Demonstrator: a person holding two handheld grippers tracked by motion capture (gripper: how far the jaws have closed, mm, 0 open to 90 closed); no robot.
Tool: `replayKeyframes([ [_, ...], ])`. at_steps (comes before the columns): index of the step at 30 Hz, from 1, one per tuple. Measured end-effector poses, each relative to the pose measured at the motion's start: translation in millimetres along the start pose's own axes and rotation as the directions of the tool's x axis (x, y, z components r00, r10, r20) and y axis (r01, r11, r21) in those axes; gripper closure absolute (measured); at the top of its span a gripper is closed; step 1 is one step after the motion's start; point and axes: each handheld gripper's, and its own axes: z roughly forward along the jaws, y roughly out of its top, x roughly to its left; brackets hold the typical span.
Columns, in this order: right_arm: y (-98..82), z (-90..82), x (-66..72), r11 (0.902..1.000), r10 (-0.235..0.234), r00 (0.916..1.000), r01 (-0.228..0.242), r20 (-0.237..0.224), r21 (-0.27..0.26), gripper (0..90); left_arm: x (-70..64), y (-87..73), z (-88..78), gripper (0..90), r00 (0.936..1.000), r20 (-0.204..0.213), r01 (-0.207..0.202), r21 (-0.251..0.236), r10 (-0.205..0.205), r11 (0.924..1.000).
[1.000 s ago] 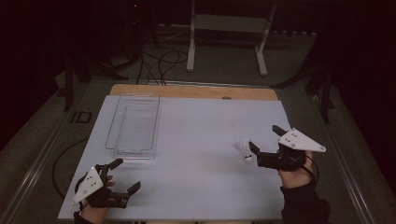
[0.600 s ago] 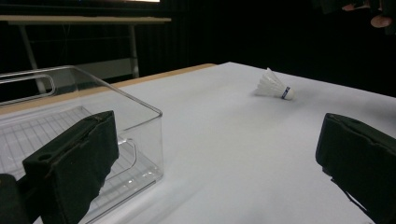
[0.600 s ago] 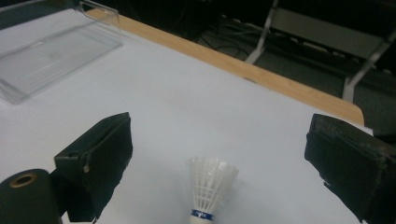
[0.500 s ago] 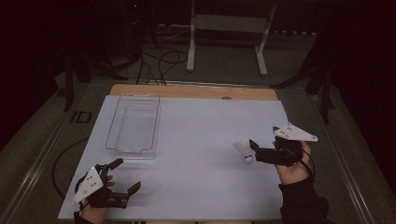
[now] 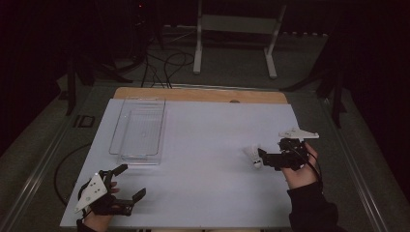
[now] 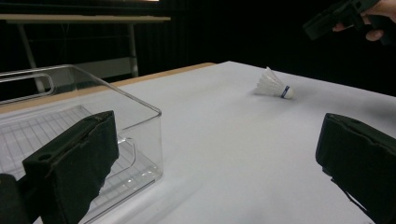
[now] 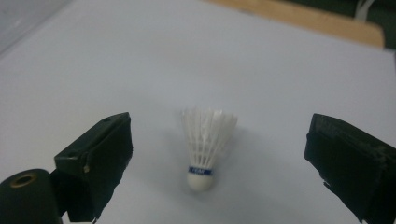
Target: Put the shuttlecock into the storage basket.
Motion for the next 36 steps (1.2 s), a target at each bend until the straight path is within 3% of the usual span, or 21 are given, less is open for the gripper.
replayKeyframes([
  [8, -0.9, 11.8, 1.6, 0.9942, 0.064, 0.9978, -0.062, -0.020, 0.088, 7.5, -0.2, -0.1, 0.4, 0.1, 1.0000, 0.005, 0.003, -0.001, -0.003, 1.0000],
  [16, -2.6, 24.2, 7.0, 0.9803, 0.066, 0.9977, -0.062, -0.016, 0.188, 7.5, -0.1, -0.1, 0.4, 0.1, 1.0000, 0.005, 0.004, -0.001, -0.004, 1.0000],
  [20, -3.6, 27.4, 6.9, 0.9760, 0.071, 0.9974, -0.066, -0.016, 0.207, 7.5, -0.1, -0.1, 0.4, 0.1, 1.0000, 0.005, 0.005, -0.001, -0.005, 1.0000],
  [27, -4.0, 34.5, 6.7, 0.9534, 0.125, 0.9917, -0.111, -0.031, 0.280, 7.6, -0.1, -0.2, 0.4, 0.1, 1.0000, 0.005, 0.004, 0.000, -0.004, 1.0000],
  [28, -4.2, 37.2, 6.7, 0.9445, 0.136, 0.9902, -0.118, -0.035, 0.306, 7.9, -0.1, -0.1, 0.4, 0.1, 1.0000, 0.005, 0.004, 0.000, -0.004, 1.0000],
  [36, -5.0, 45.4, 6.0, 0.9271, 0.150, 0.9884, -0.132, -0.025, 0.351, 8.0, 0.1, -0.2, 0.5, 0.1, 0.9999, 0.006, 0.009, -0.003, -0.008, 1.0000],
])
